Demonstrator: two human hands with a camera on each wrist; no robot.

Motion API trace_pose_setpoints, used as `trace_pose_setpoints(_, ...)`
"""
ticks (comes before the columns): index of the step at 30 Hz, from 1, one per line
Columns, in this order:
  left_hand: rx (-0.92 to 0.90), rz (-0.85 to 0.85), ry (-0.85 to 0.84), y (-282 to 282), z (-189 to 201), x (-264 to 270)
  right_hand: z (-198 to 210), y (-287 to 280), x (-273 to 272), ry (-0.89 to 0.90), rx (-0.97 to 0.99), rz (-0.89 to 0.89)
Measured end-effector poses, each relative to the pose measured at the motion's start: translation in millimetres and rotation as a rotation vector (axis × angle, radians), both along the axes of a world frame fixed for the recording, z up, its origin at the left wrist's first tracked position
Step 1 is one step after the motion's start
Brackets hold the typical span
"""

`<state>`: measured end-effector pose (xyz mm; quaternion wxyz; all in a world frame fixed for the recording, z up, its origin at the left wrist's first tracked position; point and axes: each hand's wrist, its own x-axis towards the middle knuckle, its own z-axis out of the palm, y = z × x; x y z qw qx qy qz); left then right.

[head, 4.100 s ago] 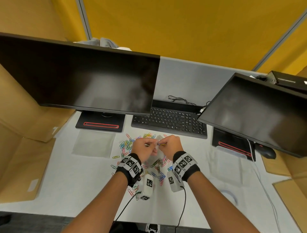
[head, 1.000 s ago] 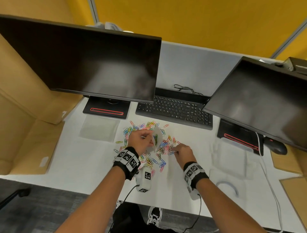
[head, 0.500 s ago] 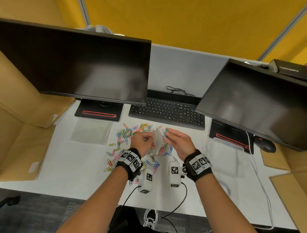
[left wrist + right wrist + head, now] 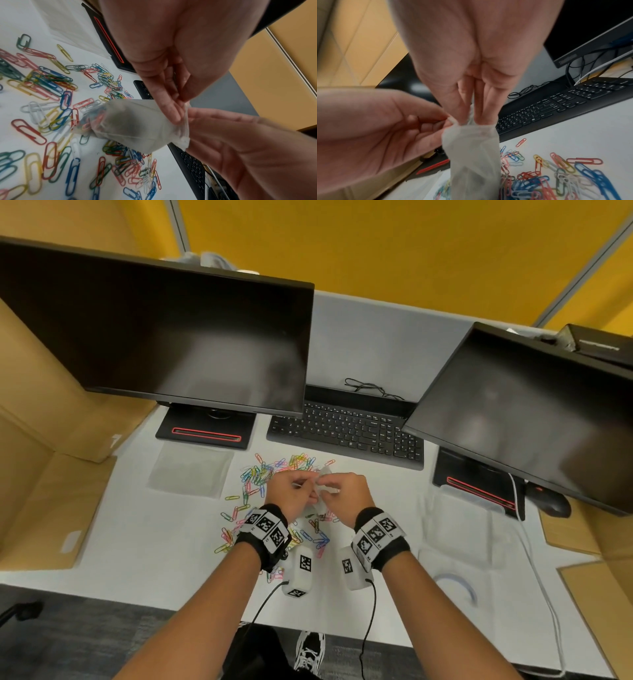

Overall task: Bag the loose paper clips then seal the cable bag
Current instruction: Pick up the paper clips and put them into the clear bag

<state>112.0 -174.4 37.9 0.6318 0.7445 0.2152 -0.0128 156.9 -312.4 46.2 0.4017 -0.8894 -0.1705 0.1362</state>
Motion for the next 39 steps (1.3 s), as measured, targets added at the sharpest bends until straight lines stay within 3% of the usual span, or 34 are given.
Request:
trace_pose_setpoints(4,-0.006,0.04,0.007,6.1,-3.3,-0.4,-2.2,-27.7,0.1,-0.004,0.163,-0.203)
trace_pose_setpoints(6,0.027,0.063,-0.001,9.9,-3.4,-3.7,-19.1,-51.7,-1.0,0.056,-0.034,-0.313)
trace_pose_setpoints(9,-0.013,0.109,-0.024,16.7,-3.7,-8.2,-52.9,-84.0,-15.7,0.362,-0.435,-0.236)
trace_pose_setpoints(11,-0.042,0.128,-0.041,23.1,0.9,-13.4,-73.2,-86.6,-25.8,0.451,-0.384,-0.237)
trace_pose_setpoints(14,-0.081,0.167,-0.075,34.8,3.3,-19.1,-90.8,-71.0,-27.6,0.325,-0.239,-0.304)
trace_pose_setpoints(17,-0.084,0.176,-0.102,41.4,6.0,-22.4,-90.1,-51.5,-19.0,0.111,-0.19,-0.252)
trace_pose_setpoints(24,-0.09,0.136,-0.052,38.7,0.7,-28.1,-97.2,-19.6,-7.8,-0.151,-0.513,0.075)
trace_pose_setpoints(31,-0.076,0.129,-0.029,39.7,-3.2,-27.4,-99.8,-7.7,-7.6,-0.223,-0.581,0.166)
trace_pose_setpoints(34,-0.073,0.124,-0.017,40.0,-4.8,-27.1,-94.4,-15.4,0.0,-0.116,-0.468,0.074)
trace_pose_setpoints(39,-0.058,0.111,0.013,38.1,-6.9,-23.0,-73.0,-40.2,6.3,0.272,0.008,-0.403)
